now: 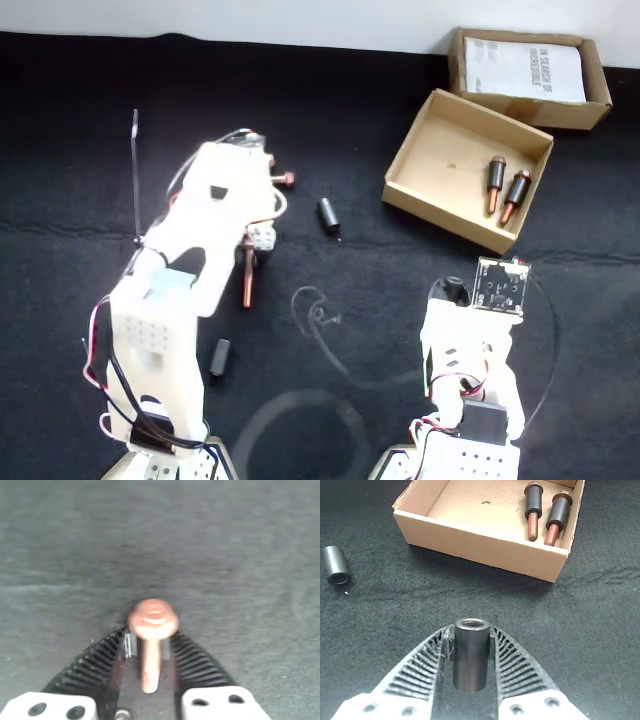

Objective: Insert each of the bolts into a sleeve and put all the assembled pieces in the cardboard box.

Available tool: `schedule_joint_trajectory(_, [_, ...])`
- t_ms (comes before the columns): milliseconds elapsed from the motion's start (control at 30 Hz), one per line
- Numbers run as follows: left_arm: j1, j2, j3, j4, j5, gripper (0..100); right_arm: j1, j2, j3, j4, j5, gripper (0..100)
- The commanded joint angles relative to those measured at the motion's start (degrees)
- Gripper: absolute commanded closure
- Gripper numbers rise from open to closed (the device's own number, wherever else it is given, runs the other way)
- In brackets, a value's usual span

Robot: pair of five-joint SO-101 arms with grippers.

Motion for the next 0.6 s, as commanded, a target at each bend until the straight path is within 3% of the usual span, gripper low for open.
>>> schedule_joint_trajectory(0, [-0.57, 1.36, -1.63, -3.08, 1.14, 99, 0.75, -1.54, 6.9, -0.13, -0.09, 99.1])
schedule_joint_trajectory(200, [-0.66, 1.36, -6.2, -2.9, 3.08, 99, -0.22, -1.54, 7.08, -0.66, -0.09, 99.1])
schedule_joint_trajectory(567, [-0.13, -1.98, -14.29, -3.25, 5.98, 99, -6.9, -1.54, 7.34, -15.16, -0.44, 99.1])
